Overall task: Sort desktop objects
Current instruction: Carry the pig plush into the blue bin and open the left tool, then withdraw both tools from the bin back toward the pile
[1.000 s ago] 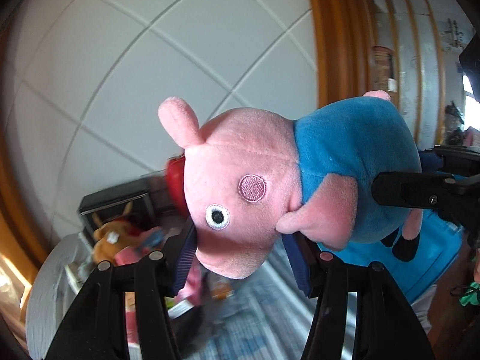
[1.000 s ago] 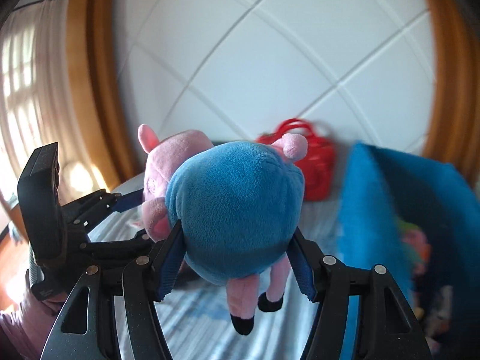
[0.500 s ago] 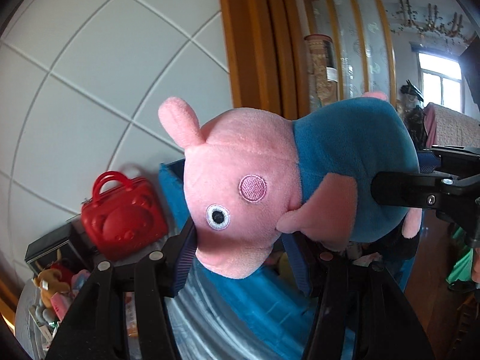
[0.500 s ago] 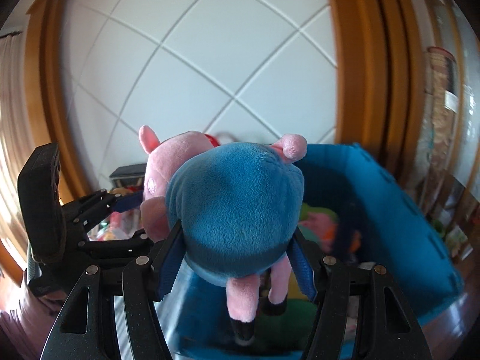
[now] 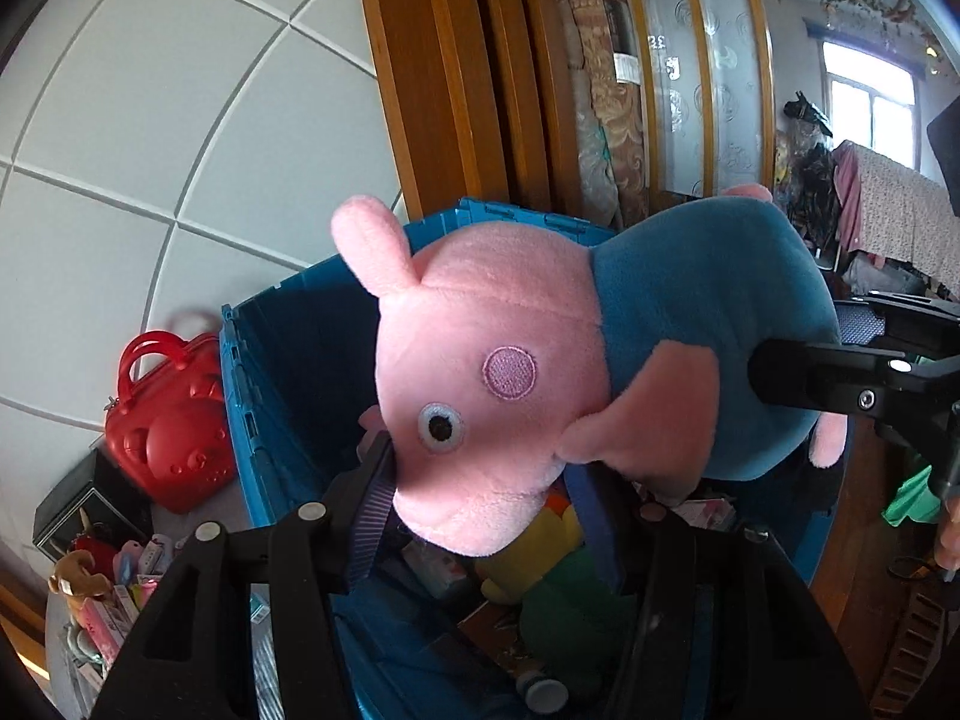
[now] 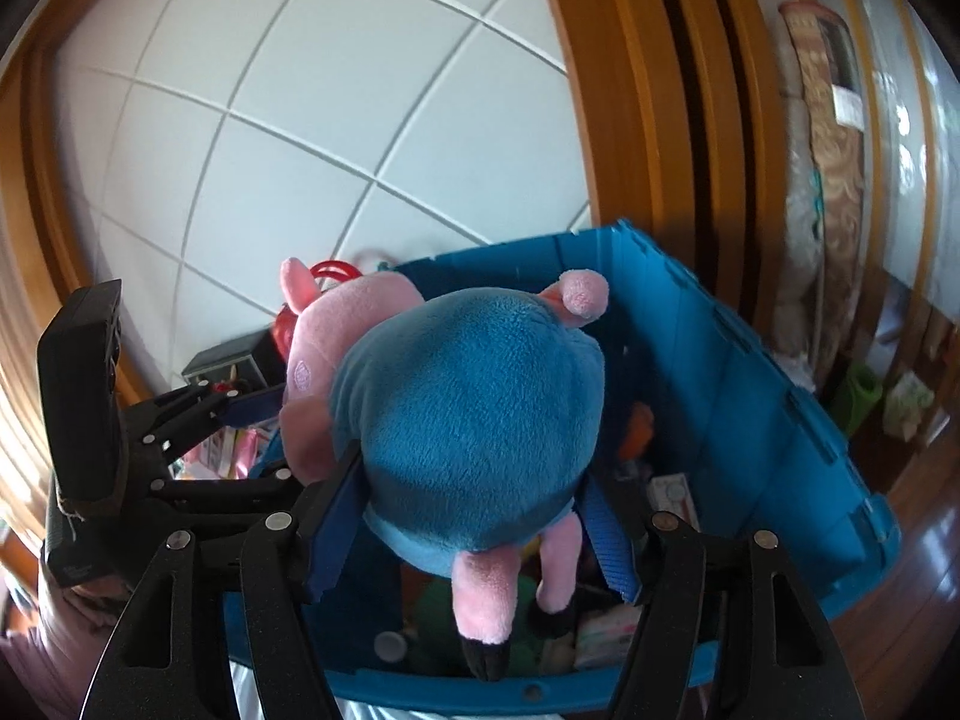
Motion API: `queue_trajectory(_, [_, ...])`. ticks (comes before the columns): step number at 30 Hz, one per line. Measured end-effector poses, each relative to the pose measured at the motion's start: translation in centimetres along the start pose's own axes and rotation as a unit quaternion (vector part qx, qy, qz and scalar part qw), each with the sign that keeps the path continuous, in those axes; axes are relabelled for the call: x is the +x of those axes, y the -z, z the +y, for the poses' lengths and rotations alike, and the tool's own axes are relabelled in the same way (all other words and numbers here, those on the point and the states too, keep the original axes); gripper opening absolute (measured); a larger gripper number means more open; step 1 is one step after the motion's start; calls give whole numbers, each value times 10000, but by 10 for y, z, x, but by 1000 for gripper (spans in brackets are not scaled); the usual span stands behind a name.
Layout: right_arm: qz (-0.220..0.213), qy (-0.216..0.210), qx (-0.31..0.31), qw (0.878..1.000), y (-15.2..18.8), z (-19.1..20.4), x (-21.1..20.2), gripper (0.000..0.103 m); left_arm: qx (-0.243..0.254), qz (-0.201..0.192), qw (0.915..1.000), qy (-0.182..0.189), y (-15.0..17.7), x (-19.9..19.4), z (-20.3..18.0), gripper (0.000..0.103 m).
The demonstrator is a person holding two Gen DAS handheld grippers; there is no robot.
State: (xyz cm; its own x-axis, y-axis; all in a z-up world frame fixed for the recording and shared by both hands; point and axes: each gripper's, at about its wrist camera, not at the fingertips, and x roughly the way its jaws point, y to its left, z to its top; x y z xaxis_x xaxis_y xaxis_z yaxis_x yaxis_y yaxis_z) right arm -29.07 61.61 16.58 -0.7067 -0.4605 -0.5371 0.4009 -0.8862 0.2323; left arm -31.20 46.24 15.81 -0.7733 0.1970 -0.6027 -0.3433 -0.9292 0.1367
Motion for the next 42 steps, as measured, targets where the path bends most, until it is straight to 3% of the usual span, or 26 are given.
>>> queue_trajectory(8, [58, 307, 71, 9995, 1, -15, 13, 71, -25, 83, 9998, -154, 1, -1, 3, 55])
queue_trajectory(12, [80, 694, -66, 9975, 5, -9, 15, 92, -229, 68, 9996, -117, 5, -5, 12, 55])
queue_trajectory(16, [94, 956, -241, 9951, 6, -8, 22, 103, -437, 12, 9990, -134, 13, -13, 20, 61])
queue_trajectory(23, [-35, 1340, -491, 9898, 8, 19, 21, 103, -796, -477, 9940, -580, 31, -49, 41, 70])
queue_trajectory(29, [-236, 1123, -658, 9912, 9, 63, 19, 103, -1344, -736, 9843, -871, 59, -85, 87, 70])
queue_trajectory(35, [-500, 629, -993, 9918, 9, 136, 22, 103, -1683, -662, 9766, -1164, 106, -113, 146, 70])
queue_trajectory(42, [-540, 86, -1297, 9901, 8, 228, 45, 103, -2238, -359, 9596, -1670, 177, -140, 234, 70])
